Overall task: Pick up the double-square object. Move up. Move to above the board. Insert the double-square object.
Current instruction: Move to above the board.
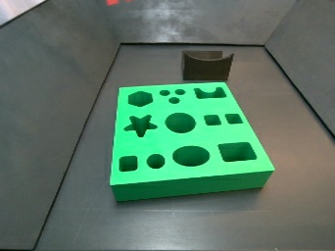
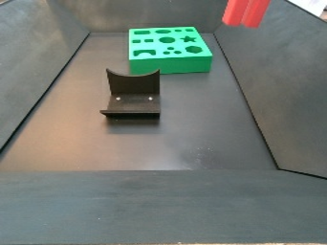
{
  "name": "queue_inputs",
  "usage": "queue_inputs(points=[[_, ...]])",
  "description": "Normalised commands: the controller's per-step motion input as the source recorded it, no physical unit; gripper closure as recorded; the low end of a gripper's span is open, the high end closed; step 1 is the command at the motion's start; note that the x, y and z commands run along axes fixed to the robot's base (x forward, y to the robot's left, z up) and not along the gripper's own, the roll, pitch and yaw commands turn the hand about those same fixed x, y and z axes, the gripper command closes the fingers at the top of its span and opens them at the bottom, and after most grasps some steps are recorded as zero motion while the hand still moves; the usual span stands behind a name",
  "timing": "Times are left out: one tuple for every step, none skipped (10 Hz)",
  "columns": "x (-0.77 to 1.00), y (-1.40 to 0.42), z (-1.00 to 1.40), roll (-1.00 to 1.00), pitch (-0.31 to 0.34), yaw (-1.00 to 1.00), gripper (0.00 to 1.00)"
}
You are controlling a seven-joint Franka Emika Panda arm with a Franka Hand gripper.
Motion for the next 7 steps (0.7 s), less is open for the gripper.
queue_inputs(points=[[0.55, -1.0, 0.04, 0.05, 0.824, -1.0, 1.0], [0.6, -1.0, 0.05, 0.06, 0.758, -0.64, 1.0], [0.61, -1.0, 0.05, 0.0, 0.674, -0.49, 1.0], [0.6, -1.0, 0.06, -0.02, 0.373, -0.2, 1.0], [0.6, -1.0, 0.06, -0.03, 0.263, -0.1, 1.0], [0.61, -1.0, 0.07, -0.03, 0.141, -0.02, 1.0], [0.61, -1.0, 0.07, 0.0, 0.112, 0.0, 1.0]])
